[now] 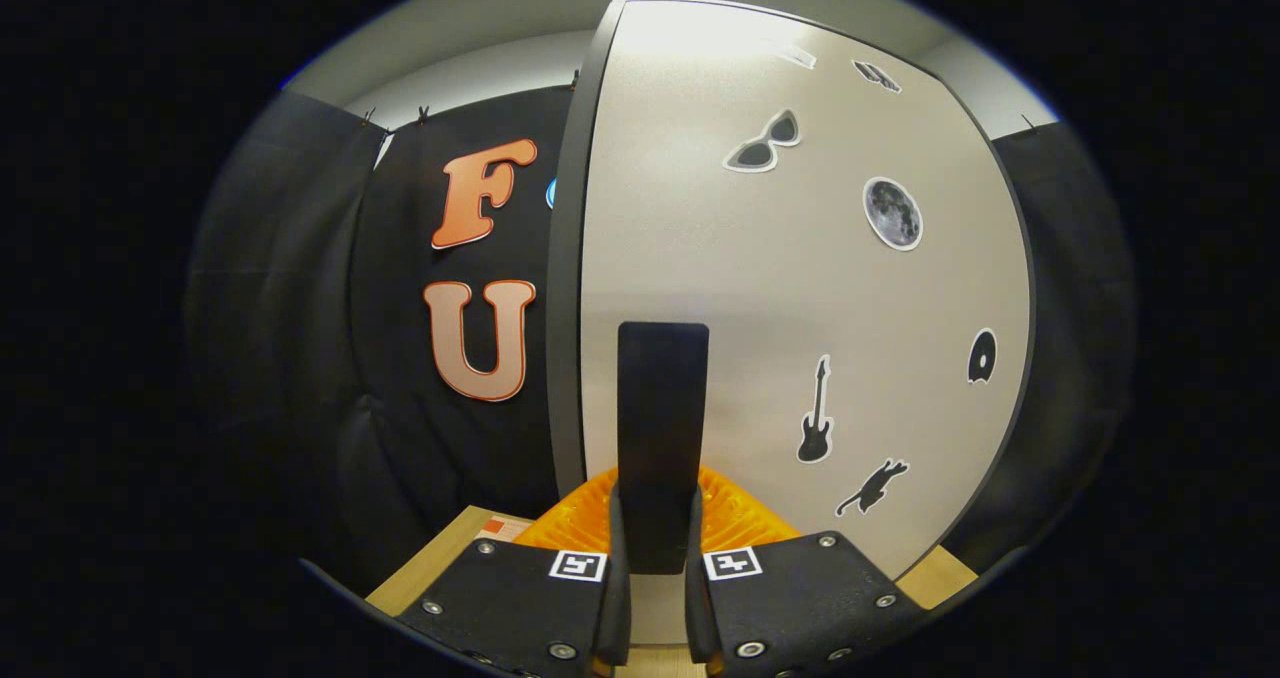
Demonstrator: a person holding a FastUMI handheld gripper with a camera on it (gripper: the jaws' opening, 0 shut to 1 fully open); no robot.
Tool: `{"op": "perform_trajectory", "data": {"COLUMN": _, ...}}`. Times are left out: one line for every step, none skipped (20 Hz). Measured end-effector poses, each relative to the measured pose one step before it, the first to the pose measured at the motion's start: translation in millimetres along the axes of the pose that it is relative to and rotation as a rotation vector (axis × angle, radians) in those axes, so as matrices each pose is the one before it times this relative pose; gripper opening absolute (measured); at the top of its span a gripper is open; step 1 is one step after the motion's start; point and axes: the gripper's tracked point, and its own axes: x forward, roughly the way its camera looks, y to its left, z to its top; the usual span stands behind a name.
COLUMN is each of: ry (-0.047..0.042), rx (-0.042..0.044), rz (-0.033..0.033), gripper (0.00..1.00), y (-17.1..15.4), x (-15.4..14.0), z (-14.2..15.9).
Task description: Open the shoe cabinet door, grab the shoes and put them into the shoe cabinet, then close the shoe cabinet door.
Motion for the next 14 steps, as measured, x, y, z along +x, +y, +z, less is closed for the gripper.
{"op": "perform_trajectory", "data": {"ry": 0.00324, "rx": -0.00729, "rz": 0.00552, "gripper": 0.21, "y": 0.45, "x": -2.18, "z": -0.92}}
{"op": "perform_trajectory", "data": {"ry": 0.00007, "rx": 0.00802, "rz": 0.00639, "gripper": 0.19, "y": -0.57, "x": -6.24, "z": -0.15}}
{"op": "perform_trajectory", "data": {"ry": 0.00204, "rx": 0.01247, "rz": 0.00755, "gripper": 0.18, "y": -0.32, "x": -6.82, "z": 0.57}}
{"op": "perform_trajectory", "data": {"ry": 0.00109, "rx": 0.00737, "rz": 0.00853, "gripper": 0.17, "y": -0.3, "x": -6.65, "z": -0.17}}
{"op": "perform_trajectory", "data": {"ry": 0.00116, "rx": 0.00251, "rz": 0.00703, "gripper": 0.17, "y": -0.86, "x": -6.61, "z": -0.43}}
{"op": "perform_trajectory", "data": {"ry": 0.00155, "rx": -0.00135, "rz": 0.0064, "gripper": 0.17, "y": -1.25, "x": -7.41, "z": 0.02}}
{"op": "perform_trajectory", "data": {"ry": -0.00358, "rx": 0.00784, "rz": 0.00249, "gripper": 0.17, "y": -1.74, "x": -8.0, "z": 0.44}}
{"op": "perform_trajectory", "data": {"ry": 0.00366, "rx": 0.0018, "rz": 0.00301, "gripper": 0.17, "y": -1.71, "x": -7.66, "z": -0.27}}
{"op": "perform_trajectory", "data": {"ry": 0.00014, "rx": -0.00109, "rz": 0.00193, "gripper": 0.17, "y": -2.43, "x": -8.34, "z": -1.0}}
{"op": "perform_trajectory", "data": {"ry": 0.00043, "rx": -0.00173, "rz": 0.00009, "gripper": 0.17, "y": -3.7, "x": -7.56, "z": -0.03}}
{"op": "perform_trajectory", "data": {"ry": -0.00031, "rx": -0.00735, "rz": 0.00231, "gripper": 0.17, "y": -2.84, "x": -7.84, "z": -0.02}}
{"op": "perform_trajectory", "data": {"ry": 0.00395, "rx": -0.00249, "rz": 0.00098, "gripper": 0.17, "y": -3.52, "x": -8.76, "z": -0.6}}
{"op": "perform_trajectory", "data": {"ry": 0.00778, "rx": 0.00369, "rz": -0.00275, "gripper": 0.17, "y": -4.6, "x": -8.35, "z": -2.09}}
{"op": "perform_trajectory", "data": {"ry": 0.00301, "rx": 0.003, "rz": -0.00413, "gripper": 0.17, "y": -4.93, "x": -7.82, "z": 0.01}}
